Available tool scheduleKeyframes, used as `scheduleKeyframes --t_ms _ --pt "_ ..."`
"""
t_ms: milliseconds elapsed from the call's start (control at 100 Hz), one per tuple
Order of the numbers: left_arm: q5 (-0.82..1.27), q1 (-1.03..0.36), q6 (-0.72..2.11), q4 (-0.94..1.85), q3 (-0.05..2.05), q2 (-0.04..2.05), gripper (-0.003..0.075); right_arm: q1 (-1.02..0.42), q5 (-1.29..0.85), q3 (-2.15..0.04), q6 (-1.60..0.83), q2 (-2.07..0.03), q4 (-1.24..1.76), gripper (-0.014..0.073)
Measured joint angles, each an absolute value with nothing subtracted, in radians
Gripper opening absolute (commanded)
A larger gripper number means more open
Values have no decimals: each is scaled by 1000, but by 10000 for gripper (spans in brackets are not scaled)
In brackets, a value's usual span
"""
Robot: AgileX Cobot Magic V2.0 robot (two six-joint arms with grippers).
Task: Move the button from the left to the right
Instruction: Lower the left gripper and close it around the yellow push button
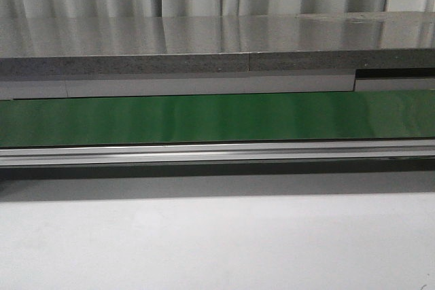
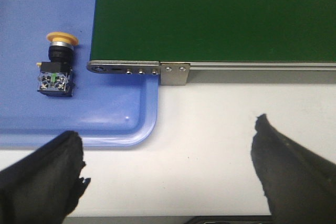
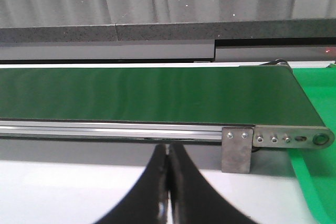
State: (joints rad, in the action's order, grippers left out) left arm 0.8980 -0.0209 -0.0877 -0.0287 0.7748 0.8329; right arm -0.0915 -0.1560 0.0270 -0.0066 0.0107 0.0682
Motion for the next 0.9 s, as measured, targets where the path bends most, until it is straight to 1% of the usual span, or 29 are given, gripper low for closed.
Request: scheduleKeyframes --t_ms 180,290,550,730,900 --pt "875 -21 -86 -31 775 833 585 -91 -156 27 -7 11 68 -67" --pt "866 -21 -86 -31 775 833 566 -91 -156 27 -7 11 68 -67" --pt "872 -9 -86 -110 792 855 565 -91 -156 27 -7 11 68 -67" --pt "893 98 -73 -124 864 947 566 -91 -156 27 0 11 68 -67" --pt "875 219 -53 -124 953 1087 566 -91 -156 27 -7 11 68 -67"
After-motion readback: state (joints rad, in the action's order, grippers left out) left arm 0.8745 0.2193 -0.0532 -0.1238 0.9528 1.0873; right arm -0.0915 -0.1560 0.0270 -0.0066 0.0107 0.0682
